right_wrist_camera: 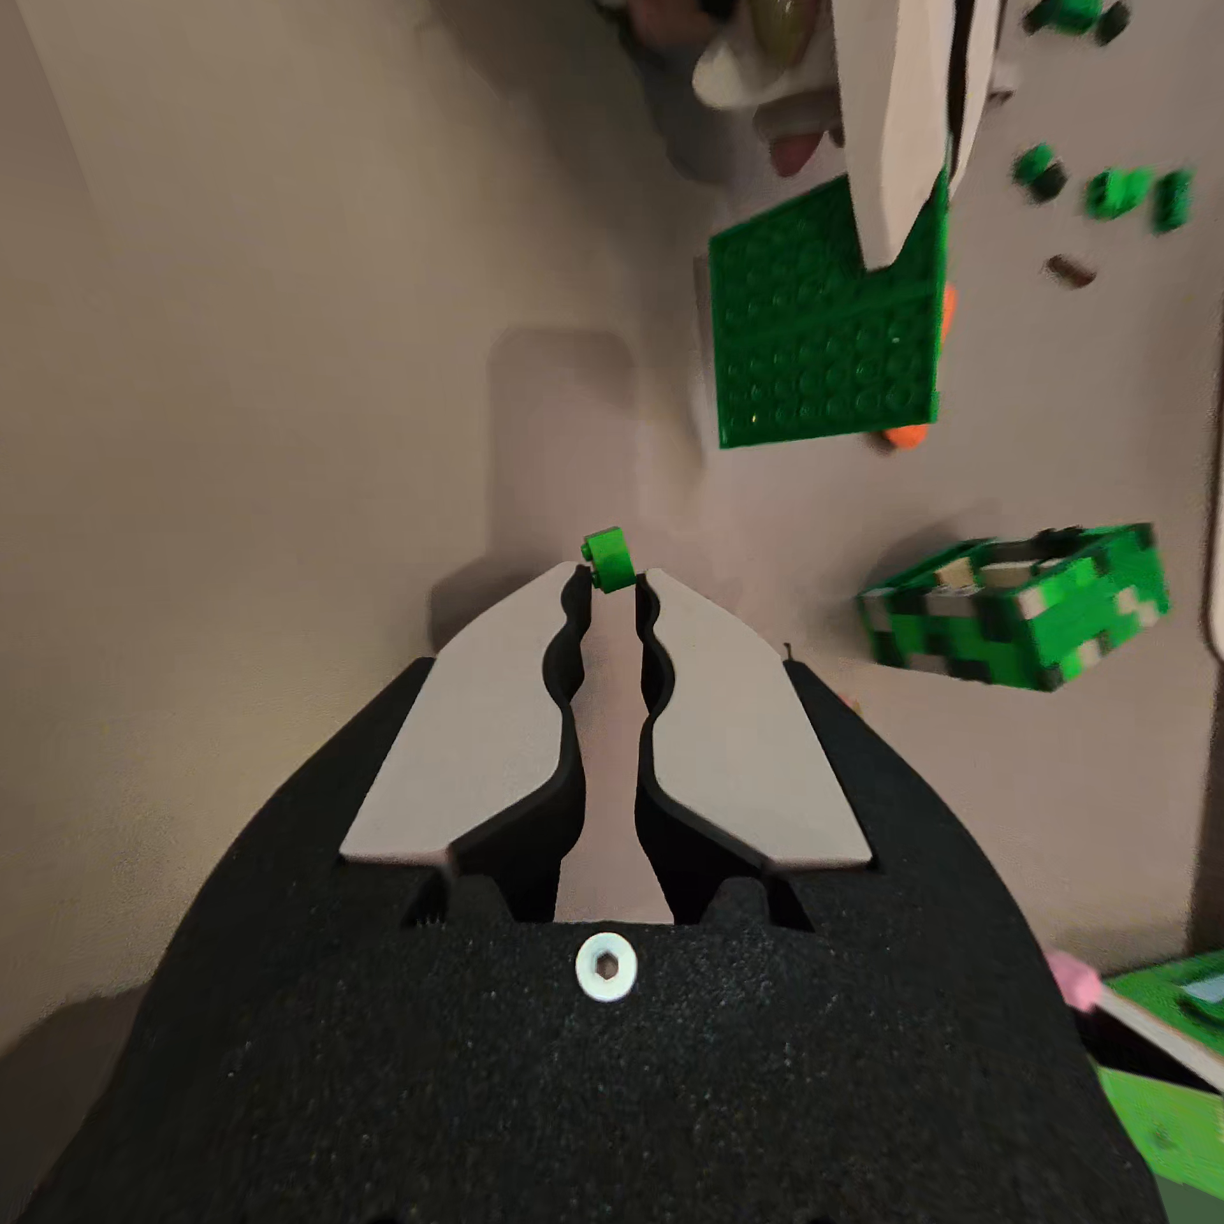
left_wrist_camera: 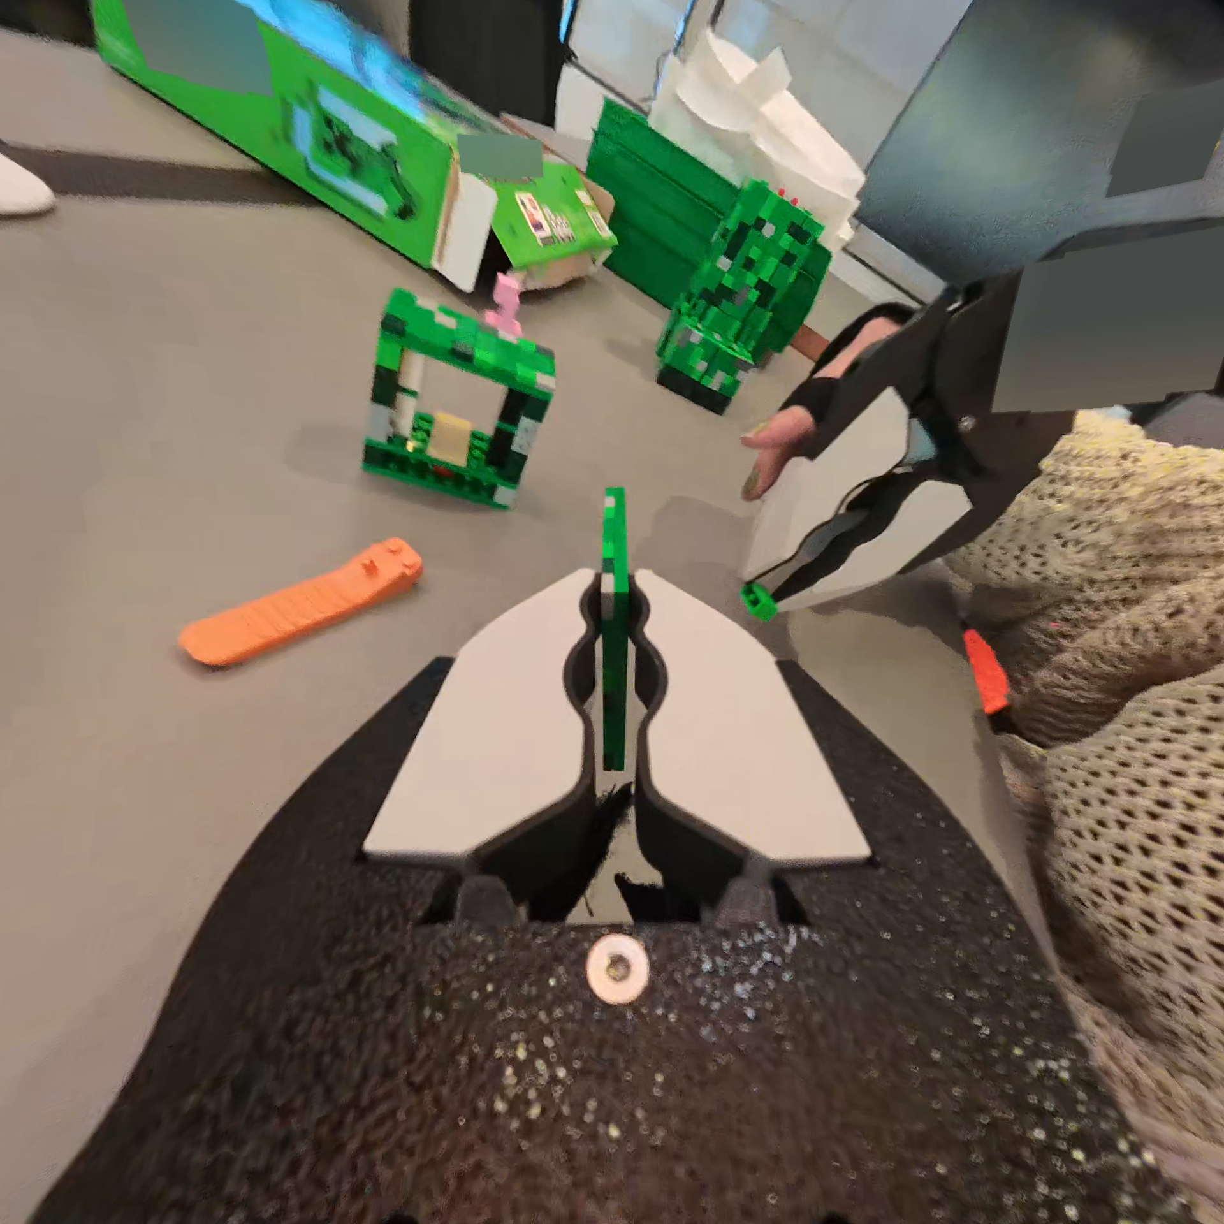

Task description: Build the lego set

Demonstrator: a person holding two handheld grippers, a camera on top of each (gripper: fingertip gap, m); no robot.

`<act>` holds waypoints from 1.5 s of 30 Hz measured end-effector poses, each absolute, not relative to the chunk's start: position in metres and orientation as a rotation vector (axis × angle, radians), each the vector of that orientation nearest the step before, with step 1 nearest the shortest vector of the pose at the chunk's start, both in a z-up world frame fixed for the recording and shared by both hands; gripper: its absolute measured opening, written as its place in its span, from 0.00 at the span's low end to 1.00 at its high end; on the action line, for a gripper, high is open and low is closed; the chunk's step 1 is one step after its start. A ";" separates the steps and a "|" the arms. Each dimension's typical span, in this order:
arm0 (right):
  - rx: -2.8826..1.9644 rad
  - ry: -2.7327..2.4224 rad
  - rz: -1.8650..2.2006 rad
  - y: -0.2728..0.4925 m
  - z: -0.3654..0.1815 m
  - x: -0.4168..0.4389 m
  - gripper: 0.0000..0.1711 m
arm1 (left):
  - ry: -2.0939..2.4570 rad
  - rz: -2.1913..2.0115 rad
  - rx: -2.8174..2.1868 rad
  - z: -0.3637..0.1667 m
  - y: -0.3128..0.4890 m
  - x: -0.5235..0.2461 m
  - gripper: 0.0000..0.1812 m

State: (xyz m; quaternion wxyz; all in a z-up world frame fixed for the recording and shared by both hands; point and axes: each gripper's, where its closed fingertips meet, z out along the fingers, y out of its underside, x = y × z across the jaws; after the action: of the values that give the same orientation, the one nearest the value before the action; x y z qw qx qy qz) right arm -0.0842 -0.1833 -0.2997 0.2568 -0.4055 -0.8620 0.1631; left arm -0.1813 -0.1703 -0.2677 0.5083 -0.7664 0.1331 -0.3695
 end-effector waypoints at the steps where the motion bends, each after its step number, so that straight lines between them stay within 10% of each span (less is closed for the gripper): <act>1: -1.113 -2.343 0.444 -0.183 -0.304 -0.082 0.07 | 0.333 -0.904 -1.853 -0.269 -0.172 -0.180 0.03; 15: -1.127 -2.355 0.354 -0.172 -0.307 -0.083 0.22 | 0.526 -0.822 -1.879 -0.273 -0.181 -0.166 0.03; 29: -1.258 -2.129 0.702 -0.173 -0.283 -0.144 0.21 | 0.645 -0.745 -1.581 -0.234 -0.193 -0.154 0.03; 33: -1.234 -2.131 0.918 -0.185 -0.276 -0.145 0.07 | 0.620 -0.786 -1.538 -0.228 -0.194 -0.158 0.03; 39: -1.022 -2.325 0.477 -0.162 -0.272 -0.146 0.04 | 0.627 -0.702 -1.584 -0.232 -0.188 -0.164 0.23; 45: -0.707 -2.660 -0.174 -0.145 -0.280 -0.140 0.04 | 0.857 -0.264 -1.584 -0.245 -0.189 -0.157 0.19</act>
State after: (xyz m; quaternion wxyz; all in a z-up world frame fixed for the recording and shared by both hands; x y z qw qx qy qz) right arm -0.1395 -0.1450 -0.2801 0.1907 -0.2516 -0.9469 -0.0619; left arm -0.1566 -0.1886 -0.2448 0.6135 -0.6872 0.3718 -0.1145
